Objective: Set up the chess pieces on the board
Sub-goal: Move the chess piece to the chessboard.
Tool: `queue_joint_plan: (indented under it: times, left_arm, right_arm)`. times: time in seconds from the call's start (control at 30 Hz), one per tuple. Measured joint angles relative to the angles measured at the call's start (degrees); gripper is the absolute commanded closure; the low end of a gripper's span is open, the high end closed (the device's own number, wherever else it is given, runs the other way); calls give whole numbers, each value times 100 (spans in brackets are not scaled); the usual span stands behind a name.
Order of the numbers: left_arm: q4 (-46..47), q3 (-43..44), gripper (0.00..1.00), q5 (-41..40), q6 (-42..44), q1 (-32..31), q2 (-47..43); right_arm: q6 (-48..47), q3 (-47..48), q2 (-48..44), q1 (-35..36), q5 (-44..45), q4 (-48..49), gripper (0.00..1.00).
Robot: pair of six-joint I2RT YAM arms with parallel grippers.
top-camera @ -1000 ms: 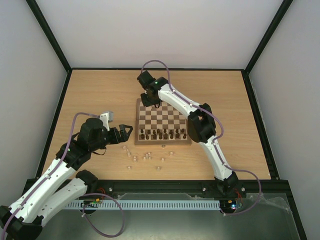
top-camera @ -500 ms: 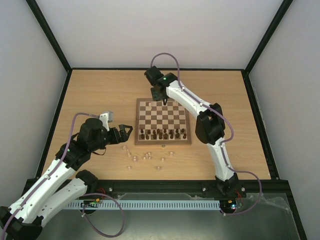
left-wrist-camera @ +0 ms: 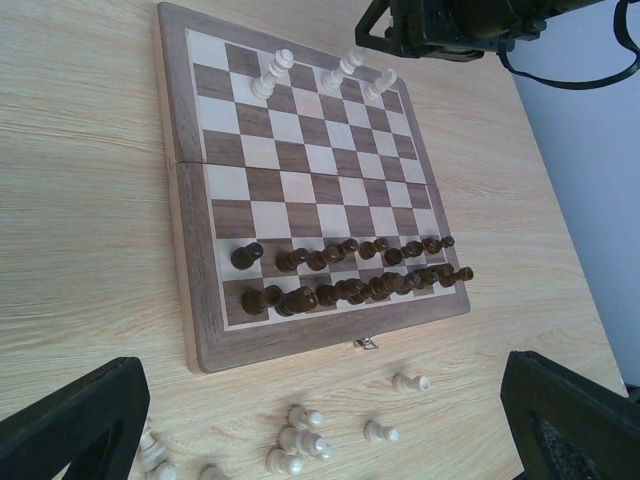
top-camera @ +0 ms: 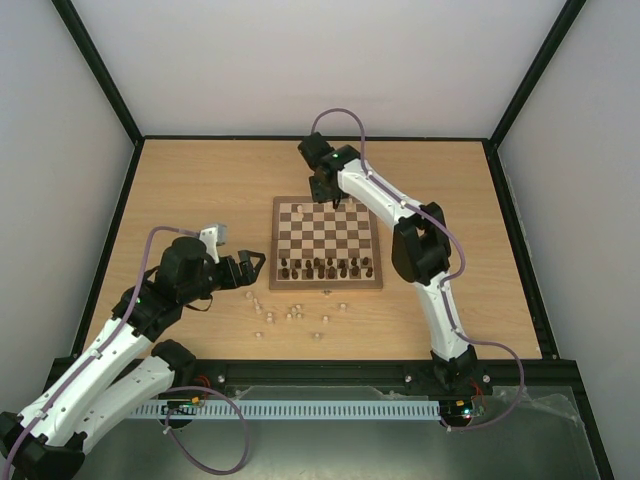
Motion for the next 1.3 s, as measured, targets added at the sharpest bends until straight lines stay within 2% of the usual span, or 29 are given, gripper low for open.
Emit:
queue_joint_plan:
  times: [0.3, 0.5, 0.67, 0.8, 1.3]
  left_arm:
    - [33, -7, 0, 0, 0, 0, 4]
    - [48, -7, 1, 0, 0, 0, 4]
    - [50, -7, 0, 0, 2, 0, 4]
    - [50, -7, 1, 0, 2, 0, 4]
    - [48, -7, 1, 0, 4, 0, 4]
  right_arm:
    - [-2, -120, 72, 0, -240, 90, 67]
    - [-2, -120, 260, -2, -267, 90, 75]
    - [-4, -120, 339, -2, -304, 90, 89]
    - [-17, -116, 339, -2, -380, 103, 94]
    - [-44, -116, 339, -2, -1082, 341, 94]
